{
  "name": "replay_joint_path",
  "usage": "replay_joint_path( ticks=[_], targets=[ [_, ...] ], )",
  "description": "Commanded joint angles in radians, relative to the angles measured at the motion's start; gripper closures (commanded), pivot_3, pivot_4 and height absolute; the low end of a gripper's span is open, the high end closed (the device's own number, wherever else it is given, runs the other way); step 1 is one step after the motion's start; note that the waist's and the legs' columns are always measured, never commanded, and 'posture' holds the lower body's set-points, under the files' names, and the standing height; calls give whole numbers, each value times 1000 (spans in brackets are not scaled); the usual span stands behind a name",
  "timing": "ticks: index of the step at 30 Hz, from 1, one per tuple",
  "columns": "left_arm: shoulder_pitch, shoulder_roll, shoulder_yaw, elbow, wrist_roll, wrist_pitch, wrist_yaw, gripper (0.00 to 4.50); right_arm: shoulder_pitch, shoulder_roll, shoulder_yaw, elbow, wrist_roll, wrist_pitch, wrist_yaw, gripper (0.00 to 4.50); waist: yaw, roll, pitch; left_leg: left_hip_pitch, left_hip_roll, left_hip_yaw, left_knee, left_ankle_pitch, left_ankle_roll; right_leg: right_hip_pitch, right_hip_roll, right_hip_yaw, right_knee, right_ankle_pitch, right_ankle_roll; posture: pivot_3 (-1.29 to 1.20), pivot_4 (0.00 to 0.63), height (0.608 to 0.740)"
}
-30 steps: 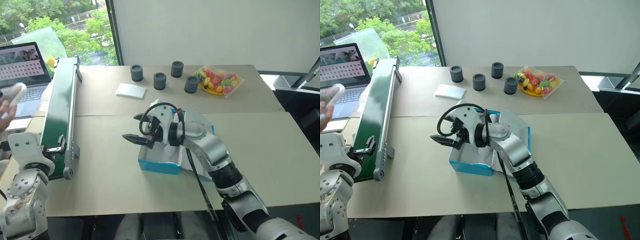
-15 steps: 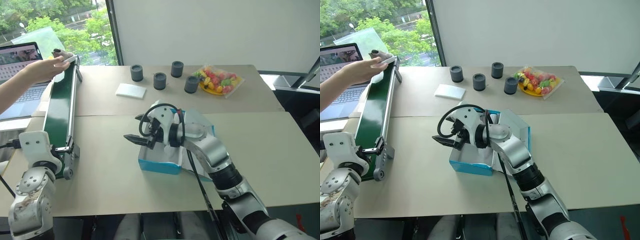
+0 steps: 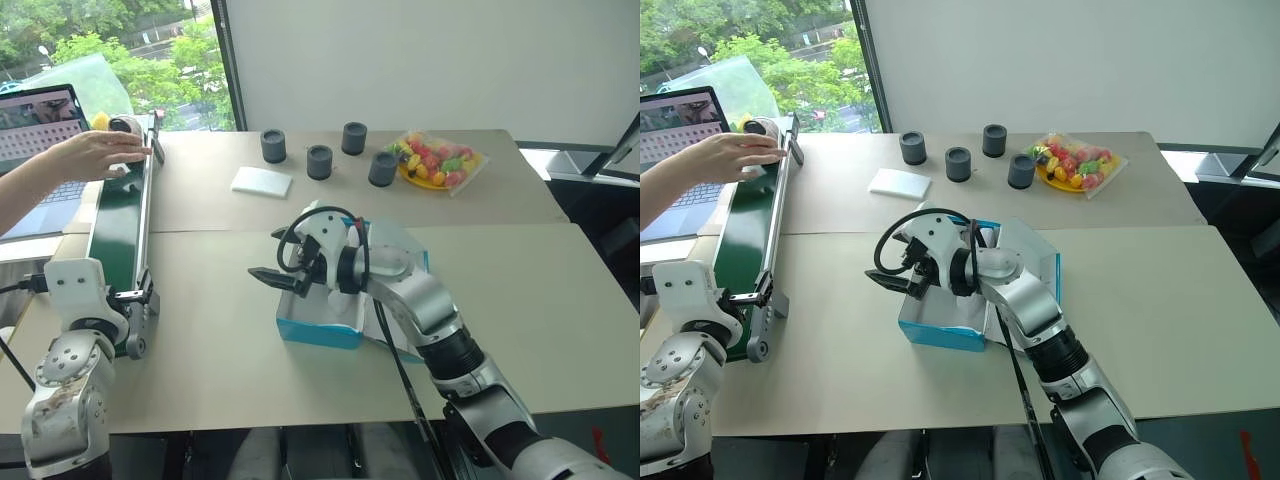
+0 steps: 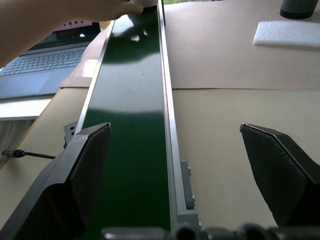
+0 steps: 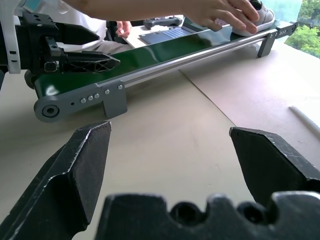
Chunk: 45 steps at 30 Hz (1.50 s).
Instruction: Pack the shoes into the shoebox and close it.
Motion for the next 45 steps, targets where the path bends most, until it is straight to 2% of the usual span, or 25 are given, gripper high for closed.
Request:
replay_joint_path(
  ticks=[1,21,37,45],
  targets=[
    [-1,13,20,-17,7,-19,0,50,-8,6,-27,-24,-2,-12,-6,0,0,0,0,0,0,0,0,0,0,0,0,0,0,0,0,0,150,740],
    [-32,17,70,5,-12,51,26,50,-4,18,-29,-26,-12,-5,-10,0,0,0,0,0,0,0,0,0,0,0,0,0,0,0,0,0,150,740],
    [-134,86,78,-11,-22,264,38,50,2,15,-38,-56,-4,19,-21,0,-2,0,0,0,0,0,0,0,0,0,0,0,0,0,0,0,150,740],
    [-174,83,84,3,-14,338,60,50,8,16,-43,-70,2,31,-27,0,-1,0,0,0,0,0,0,0,0,0,0,0,0,0,0,0,150,740]
  ],
)
